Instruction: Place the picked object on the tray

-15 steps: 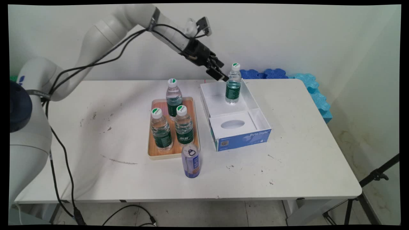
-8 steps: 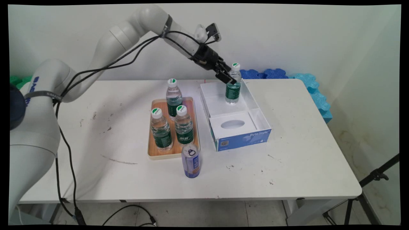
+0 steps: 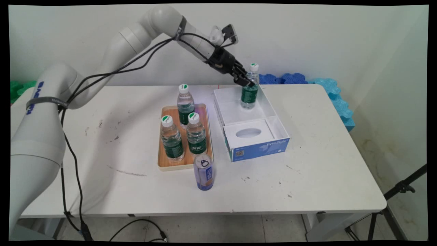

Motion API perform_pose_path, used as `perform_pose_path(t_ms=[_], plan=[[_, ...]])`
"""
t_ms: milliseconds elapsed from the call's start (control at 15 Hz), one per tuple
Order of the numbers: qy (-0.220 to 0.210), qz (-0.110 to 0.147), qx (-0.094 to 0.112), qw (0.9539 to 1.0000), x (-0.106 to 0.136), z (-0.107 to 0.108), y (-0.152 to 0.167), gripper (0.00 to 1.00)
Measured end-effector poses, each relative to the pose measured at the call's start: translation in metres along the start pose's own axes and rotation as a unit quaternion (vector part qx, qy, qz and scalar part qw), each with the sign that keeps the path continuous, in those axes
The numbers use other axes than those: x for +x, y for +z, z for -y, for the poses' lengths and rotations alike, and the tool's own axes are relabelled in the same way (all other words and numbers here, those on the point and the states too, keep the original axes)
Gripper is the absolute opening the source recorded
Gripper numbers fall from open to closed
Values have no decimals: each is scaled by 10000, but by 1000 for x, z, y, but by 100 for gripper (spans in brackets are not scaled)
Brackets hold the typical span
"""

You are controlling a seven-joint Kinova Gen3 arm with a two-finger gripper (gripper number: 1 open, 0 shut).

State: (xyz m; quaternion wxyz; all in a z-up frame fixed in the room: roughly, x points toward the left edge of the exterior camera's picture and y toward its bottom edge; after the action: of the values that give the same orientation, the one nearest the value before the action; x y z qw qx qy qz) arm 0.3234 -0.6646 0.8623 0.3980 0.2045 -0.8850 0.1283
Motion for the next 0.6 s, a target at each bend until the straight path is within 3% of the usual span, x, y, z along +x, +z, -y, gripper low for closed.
perform_pose_path(t_ms=[267,600], plan=[[11,-223,35,9997,15,-3,-42,0],[94,-569,45,9983,24,-3,-137,0]])
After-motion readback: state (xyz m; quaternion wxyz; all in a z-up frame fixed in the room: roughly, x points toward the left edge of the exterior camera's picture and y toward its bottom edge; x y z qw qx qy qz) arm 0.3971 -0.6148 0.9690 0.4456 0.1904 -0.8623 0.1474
